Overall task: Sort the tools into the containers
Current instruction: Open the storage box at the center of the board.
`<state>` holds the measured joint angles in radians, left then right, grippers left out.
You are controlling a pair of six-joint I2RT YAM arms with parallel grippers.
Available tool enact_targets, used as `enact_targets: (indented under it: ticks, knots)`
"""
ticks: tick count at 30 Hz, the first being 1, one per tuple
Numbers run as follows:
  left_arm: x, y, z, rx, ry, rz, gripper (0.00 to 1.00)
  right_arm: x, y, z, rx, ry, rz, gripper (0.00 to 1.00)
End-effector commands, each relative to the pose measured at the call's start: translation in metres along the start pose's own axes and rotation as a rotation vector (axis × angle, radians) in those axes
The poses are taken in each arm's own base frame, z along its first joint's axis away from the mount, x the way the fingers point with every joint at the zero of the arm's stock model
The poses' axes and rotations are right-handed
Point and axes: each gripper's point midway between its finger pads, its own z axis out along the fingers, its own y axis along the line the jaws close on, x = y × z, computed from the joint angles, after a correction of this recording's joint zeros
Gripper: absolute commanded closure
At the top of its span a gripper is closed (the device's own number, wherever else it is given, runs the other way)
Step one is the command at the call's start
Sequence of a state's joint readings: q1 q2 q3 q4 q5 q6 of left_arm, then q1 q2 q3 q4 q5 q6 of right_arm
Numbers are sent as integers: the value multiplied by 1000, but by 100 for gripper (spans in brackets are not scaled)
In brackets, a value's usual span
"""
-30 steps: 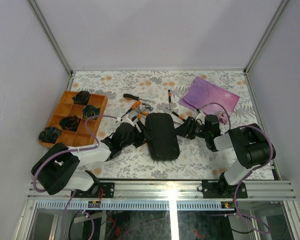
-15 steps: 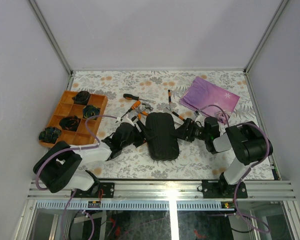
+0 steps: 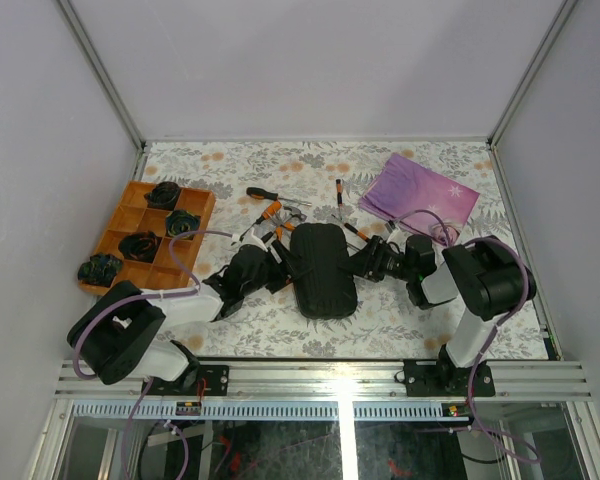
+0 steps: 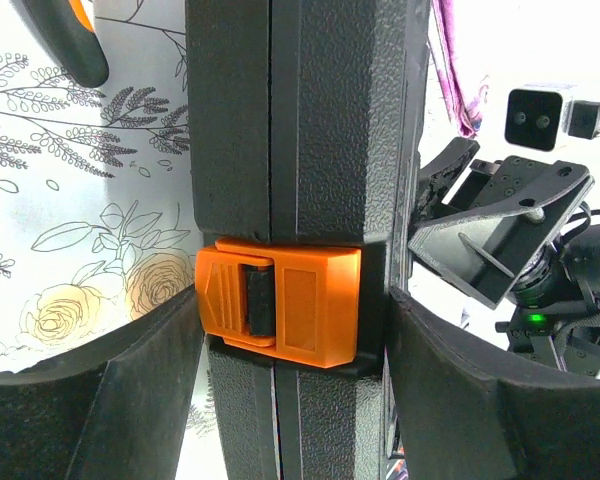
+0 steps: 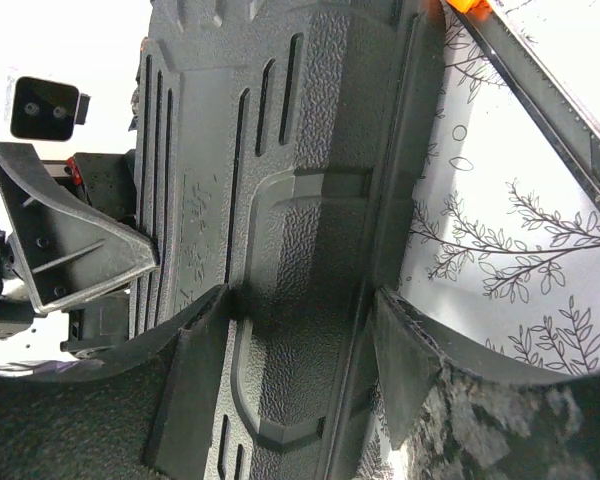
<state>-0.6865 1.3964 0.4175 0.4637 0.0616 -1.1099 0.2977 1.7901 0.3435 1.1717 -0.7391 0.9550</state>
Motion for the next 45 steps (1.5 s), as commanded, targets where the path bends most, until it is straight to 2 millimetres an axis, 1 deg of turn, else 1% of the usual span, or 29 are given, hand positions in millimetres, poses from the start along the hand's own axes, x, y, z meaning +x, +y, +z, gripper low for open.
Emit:
enact_targets:
  ticks: [1,2,5,10,14,19,29,37,45]
  knots:
    - [23,86,-10,-313,71,95,44,25,-29,-1,142,65,14,52]
    - [23,88,-10,-325,71,98,44,25,-33,-2,160,66,15,53]
    - [23,92,-12,-342,71,104,39,25,-39,-3,199,71,0,54]
    - [25,98,-14,-362,79,110,34,24,-44,-5,234,77,-17,55]
    - [24,98,-15,-365,72,115,32,26,-45,-6,241,85,-20,55]
    - [22,100,-15,-382,70,127,32,28,-47,-6,248,91,-17,55]
    - [19,109,-20,-436,64,150,34,28,-51,-6,265,98,-21,55]
    - [20,116,-22,-460,62,146,39,28,-53,-6,275,103,-23,56]
    - [19,121,-26,-485,57,153,39,30,-57,-8,294,112,-26,56]
